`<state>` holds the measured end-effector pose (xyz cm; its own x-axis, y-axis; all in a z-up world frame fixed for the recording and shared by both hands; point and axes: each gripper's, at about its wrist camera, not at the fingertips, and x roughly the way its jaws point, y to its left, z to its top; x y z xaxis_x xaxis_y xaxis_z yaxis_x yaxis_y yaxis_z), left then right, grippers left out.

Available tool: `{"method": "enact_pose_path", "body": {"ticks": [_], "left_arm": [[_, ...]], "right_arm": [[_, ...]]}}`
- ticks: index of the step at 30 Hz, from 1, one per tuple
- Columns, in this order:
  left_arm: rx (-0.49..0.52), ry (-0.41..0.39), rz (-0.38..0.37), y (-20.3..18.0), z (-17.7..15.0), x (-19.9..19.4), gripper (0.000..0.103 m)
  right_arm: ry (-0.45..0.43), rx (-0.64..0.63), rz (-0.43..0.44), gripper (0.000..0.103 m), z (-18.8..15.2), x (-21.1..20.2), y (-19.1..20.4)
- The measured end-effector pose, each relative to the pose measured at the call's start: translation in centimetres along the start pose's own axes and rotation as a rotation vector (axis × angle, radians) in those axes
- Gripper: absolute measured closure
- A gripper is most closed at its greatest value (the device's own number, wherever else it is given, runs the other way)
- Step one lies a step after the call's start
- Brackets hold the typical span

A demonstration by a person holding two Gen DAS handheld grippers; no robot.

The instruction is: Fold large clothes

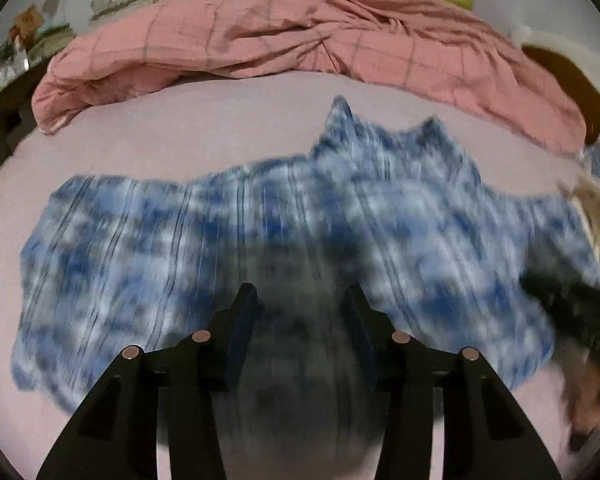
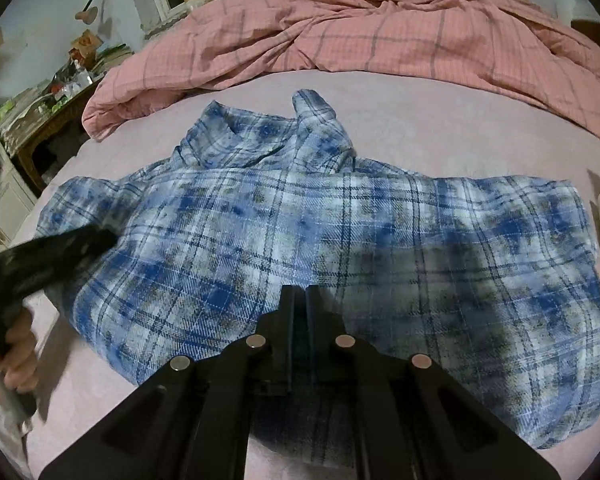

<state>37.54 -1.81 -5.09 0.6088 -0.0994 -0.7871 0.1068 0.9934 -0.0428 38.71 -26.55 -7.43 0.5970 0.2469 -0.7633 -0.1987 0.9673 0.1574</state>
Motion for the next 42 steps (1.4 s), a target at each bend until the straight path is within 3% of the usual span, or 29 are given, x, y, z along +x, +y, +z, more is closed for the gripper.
{"method": "enact_pose_path", "body": {"ticks": [4,9,17,25,29,32,34,42], "left_arm": [[0.058,-0.028,0.024,-0.4,-2.1,-0.6,0.057],[-0.008,-0.047,-0.022,0.6,-2.4,-0.4,0.056],[-0.009,-0.080,-0.022,0.5,-2.4,-0.3,0.054],[-0.030,-0.103,0.002,0.6,-1.8,0.5,0.036],[-0.020,-0.099,0.015,0.2,-1.4,0.9,0.029],[-0.040,-0.090,-0.018,0.5,-1.2,1.1,0.014],[-0.047,-0.079,-0.079,0.7,-1.1,1.3,0.000],[-0.038,-0.069,-0.063,0.3,-1.0,1.3,0.000]], "right_arm": [[0.002,0.002,-0.002,0.097,0.0,-0.1,0.0],[0.005,0.005,-0.004,0.097,0.0,-0.2,0.0],[0.003,-0.014,-0.031,0.097,-0.2,-0.3,0.4],[0.026,0.027,0.018,0.097,-0.1,0.1,-0.4],[0.015,-0.011,-0.024,0.097,-0.1,0.1,0.4],[0.009,-0.036,-0.052,0.097,-0.2,0.1,0.9],[0.009,-0.036,-0.051,0.097,-0.2,0.1,0.8],[0.004,-0.060,-0.069,0.097,-0.2,0.1,1.1]]}}
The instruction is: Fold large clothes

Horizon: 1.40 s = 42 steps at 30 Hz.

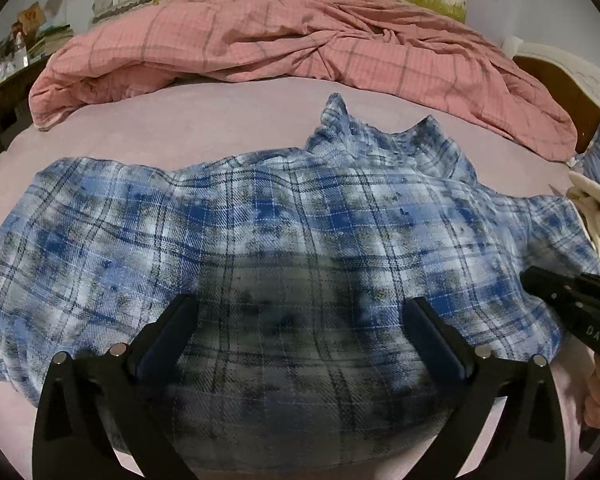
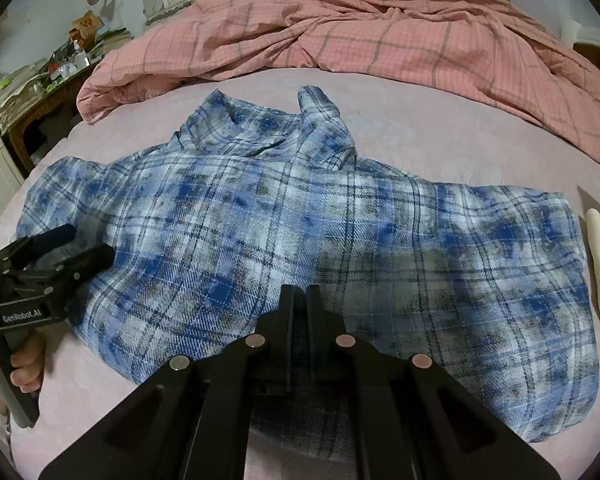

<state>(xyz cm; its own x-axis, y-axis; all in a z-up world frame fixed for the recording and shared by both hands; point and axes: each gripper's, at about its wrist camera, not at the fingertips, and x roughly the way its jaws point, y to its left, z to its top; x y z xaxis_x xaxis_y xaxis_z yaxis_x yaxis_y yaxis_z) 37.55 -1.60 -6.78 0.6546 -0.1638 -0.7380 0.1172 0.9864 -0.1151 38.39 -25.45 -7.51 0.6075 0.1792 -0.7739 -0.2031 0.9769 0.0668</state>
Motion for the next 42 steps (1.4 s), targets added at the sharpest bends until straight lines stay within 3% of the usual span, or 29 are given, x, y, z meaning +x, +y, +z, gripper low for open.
{"method": "enact_pose_path", "body": {"ticks": [3,5,7,10,12,17,20,24,26,28,33,35,42], "left_arm": [[0.020,-0.006,0.032,-0.5,-0.1,0.0,0.003],[0.013,-0.038,0.064,-0.5,-0.3,-0.6,0.030],[-0.005,-0.078,0.075,-0.3,-0.3,-1.6,0.075],[-0.030,-0.049,0.017,0.2,-0.4,-2.1,0.101],[-0.053,-0.052,0.000,0.5,-0.6,-2.7,0.103],[-0.008,0.002,-0.034,-0.2,-0.4,-3.2,0.103],[0.001,0.083,-0.006,-0.9,0.3,-1.1,0.103],[-0.047,0.133,0.007,-0.2,3.8,1.4,0.103],[-0.029,0.186,0.001,0.0,5.4,3.2,0.103],[-0.008,0.193,0.042,0.1,6.4,4.5,0.103],[-0.070,0.226,-0.011,1.3,8.3,6.3,0.103],[-0.112,0.218,-0.037,1.8,7.5,5.6,0.103],[0.034,0.084,-0.019,-0.1,-0.3,-1.5,0.103]], "right_arm": [[0.001,0.004,0.005,0.097,0.0,0.0,0.0],[0.000,0.010,0.009,0.097,0.0,0.0,0.1],[-0.003,0.039,0.024,0.097,0.0,-0.1,-0.2],[-0.006,0.063,0.042,0.097,0.1,-0.5,-0.8],[-0.024,0.060,0.034,0.097,0.2,-1.2,-0.7],[-0.019,0.081,0.134,0.097,0.3,-2.2,-0.6],[0.018,0.061,0.086,0.097,0.0,-1.3,-0.2],[0.038,0.067,0.092,0.097,-0.1,-0.4,-0.4],[0.036,0.074,0.096,0.097,-0.2,-0.4,-0.6],[0.030,0.065,0.088,0.097,-0.2,-0.3,-0.5],[0.011,0.050,0.073,0.097,-0.2,-0.2,-0.3],[0.010,0.061,0.085,0.097,-0.1,-0.1,-0.6],[0.007,0.048,0.074,0.097,-0.1,0.0,-0.5]]}}
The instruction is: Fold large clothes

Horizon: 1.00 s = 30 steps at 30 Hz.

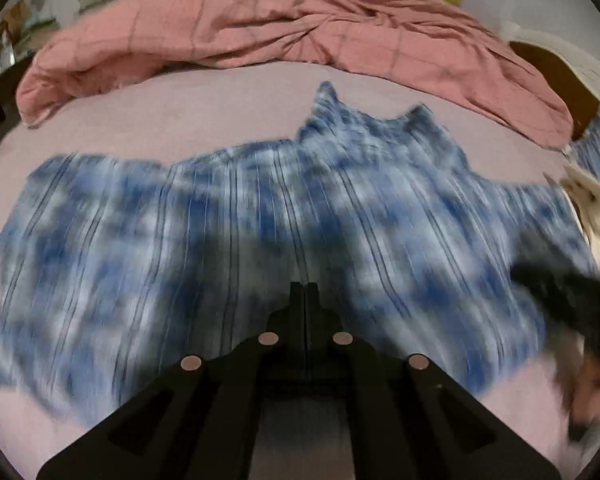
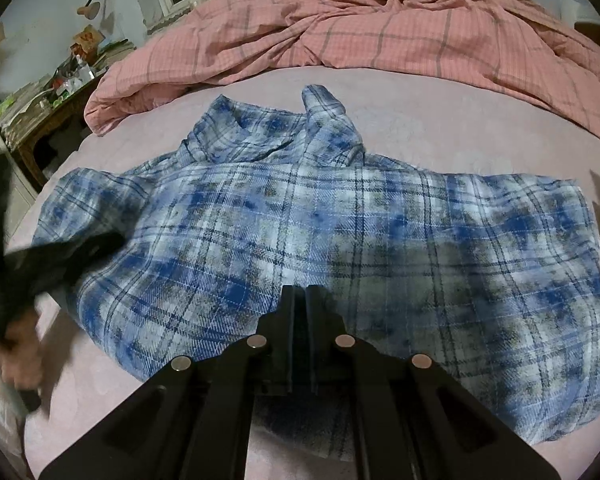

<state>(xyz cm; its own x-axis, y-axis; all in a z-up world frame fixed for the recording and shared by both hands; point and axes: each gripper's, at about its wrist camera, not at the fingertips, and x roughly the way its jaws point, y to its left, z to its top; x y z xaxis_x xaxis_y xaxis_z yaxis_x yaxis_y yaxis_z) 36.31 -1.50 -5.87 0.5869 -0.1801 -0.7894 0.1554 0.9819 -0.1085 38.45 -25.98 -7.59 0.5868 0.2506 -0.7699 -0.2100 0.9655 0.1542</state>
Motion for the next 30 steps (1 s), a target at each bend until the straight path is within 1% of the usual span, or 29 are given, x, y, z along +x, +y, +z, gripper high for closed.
{"method": "enact_pose_path", "body": {"ticks": [2,3,5,10,11,12,13,15,17,18,20,21,22,24,25,27,30], "left_arm": [[-0.002,-0.012,-0.015,-0.2,-1.4,-1.3,0.103],[0.015,-0.024,-0.024,-0.4,-2.1,-1.9,0.103],[0.020,-0.024,-0.031,-0.3,-2.5,-1.8,0.103],[-0.069,0.014,-0.144,1.5,-2.4,-0.3,0.103],[-0.078,0.018,-0.159,1.7,-2.3,-0.1,0.102],[-0.088,0.021,-0.169,1.9,-2.1,0.2,0.101],[-0.086,0.020,-0.168,1.9,-2.1,0.2,0.101],[-0.072,0.010,-0.155,1.5,-2.3,0.0,0.101],[-0.075,-0.003,-0.158,1.6,-2.4,-0.1,0.101],[-0.091,-0.008,-0.169,1.8,-2.4,-0.1,0.101],[-0.126,-0.022,-0.186,2.3,-2.6,-0.2,0.101],[-0.126,-0.027,-0.183,2.2,-2.7,-0.2,0.101],[-0.119,-0.031,-0.175,2.1,-2.7,-0.3,0.101],[-0.103,-0.039,-0.158,1.8,-2.8,-0.5,0.101],[-0.101,-0.042,-0.157,1.9,-2.9,-0.6,0.101],[-0.108,-0.042,-0.168,2.1,-2.8,-0.5,0.101],[-0.113,-0.040,-0.172,2.2,-2.8,-0.5,0.100]], "right_arm": [[0.000,-0.004,-0.004,0.097,0.0,0.1,0.1],[0.000,-0.005,-0.004,0.097,0.0,0.1,0.1],[0.002,-0.005,0.000,0.097,0.0,0.1,0.0],[0.022,0.019,-0.007,0.097,0.0,-0.5,-0.2],[0.029,0.031,0.001,0.097,0.0,-0.9,-0.3],[0.037,0.046,0.028,0.097,0.1,-1.4,-0.4],[0.046,0.055,0.054,0.097,0.1,-1.7,-0.3],[0.080,0.070,0.073,0.097,-0.2,-1.5,-0.3],[0.117,0.084,0.053,0.098,-0.4,-0.4,-0.3],[0.124,0.089,0.035,0.102,-0.2,0.0,-0.3],[0.119,0.110,0.001,0.103,0.8,0.6,-0.3],[0.112,0.120,-0.017,0.103,1.6,1.1,-0.3],[0.093,0.117,-0.062,0.103,2.5,1.6,-0.4],[0.068,0.131,-0.184,0.103,4.2,3.2,-1.0],[0.069,0.149,-0.196,0.103,5.0,4.4,-1.6],[0.086,0.174,-0.154,0.103,6.3,6.2,-2.9],[0.111,0.168,-0.129,0.103,7.0,6.0,-3.4]]}}
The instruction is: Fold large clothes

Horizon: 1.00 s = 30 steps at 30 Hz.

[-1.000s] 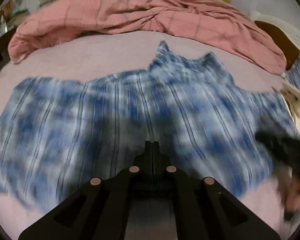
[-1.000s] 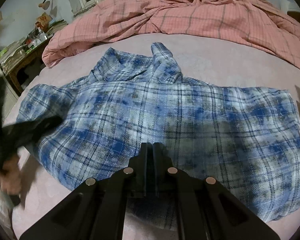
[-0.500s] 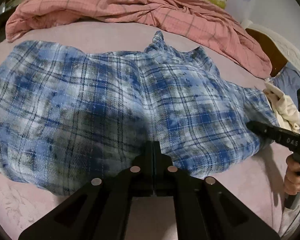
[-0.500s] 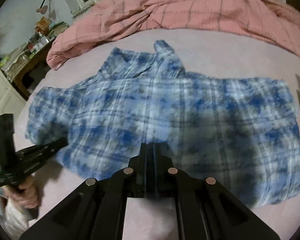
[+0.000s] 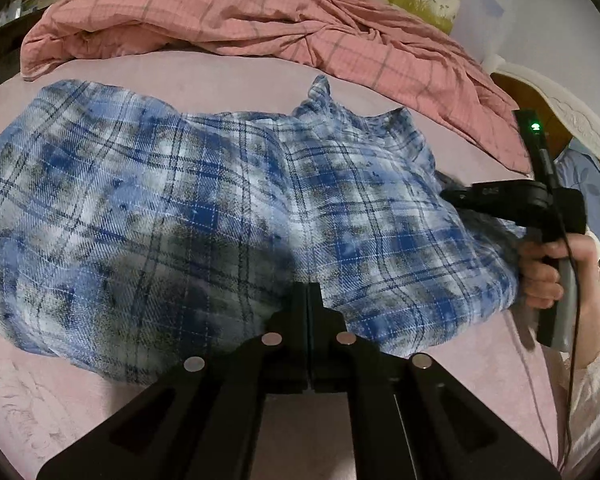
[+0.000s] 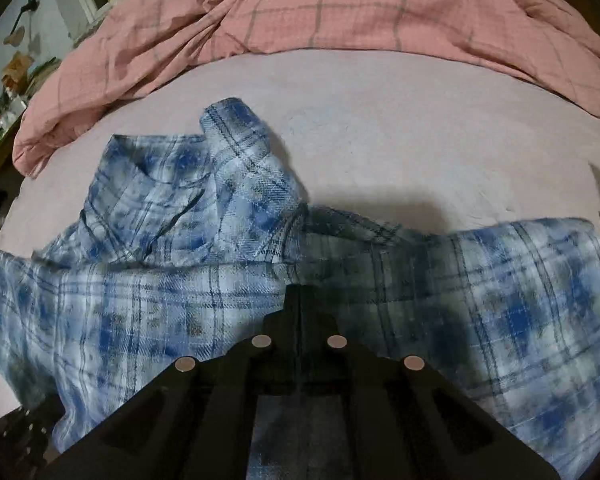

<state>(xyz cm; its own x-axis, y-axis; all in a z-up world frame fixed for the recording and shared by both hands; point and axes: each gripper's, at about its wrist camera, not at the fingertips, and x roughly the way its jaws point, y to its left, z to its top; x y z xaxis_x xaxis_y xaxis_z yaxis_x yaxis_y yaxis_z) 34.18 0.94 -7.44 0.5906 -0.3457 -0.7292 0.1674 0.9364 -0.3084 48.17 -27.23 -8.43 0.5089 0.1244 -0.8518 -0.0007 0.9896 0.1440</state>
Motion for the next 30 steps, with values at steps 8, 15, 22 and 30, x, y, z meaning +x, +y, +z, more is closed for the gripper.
{"method": "enact_pose_path", "body": {"ticks": [8,15,22,30], "left_arm": [[0.036,-0.012,0.042,-0.7,-0.2,0.0,0.100],[0.049,-0.017,0.053,-0.8,-0.1,0.0,0.100],[0.046,-0.017,0.051,-0.9,-0.2,0.0,0.100],[0.052,-0.020,0.055,-1.0,-0.2,-0.1,0.101]], "right_arm": [[0.003,-0.186,0.068,0.103,-8.9,-7.4,1.9],[-0.047,-0.233,0.016,0.103,-13.7,-7.8,2.5],[-0.042,-0.149,0.109,0.103,-12.9,-7.8,0.9],[-0.108,0.242,0.138,0.052,-15.3,-11.7,-6.4]]}}
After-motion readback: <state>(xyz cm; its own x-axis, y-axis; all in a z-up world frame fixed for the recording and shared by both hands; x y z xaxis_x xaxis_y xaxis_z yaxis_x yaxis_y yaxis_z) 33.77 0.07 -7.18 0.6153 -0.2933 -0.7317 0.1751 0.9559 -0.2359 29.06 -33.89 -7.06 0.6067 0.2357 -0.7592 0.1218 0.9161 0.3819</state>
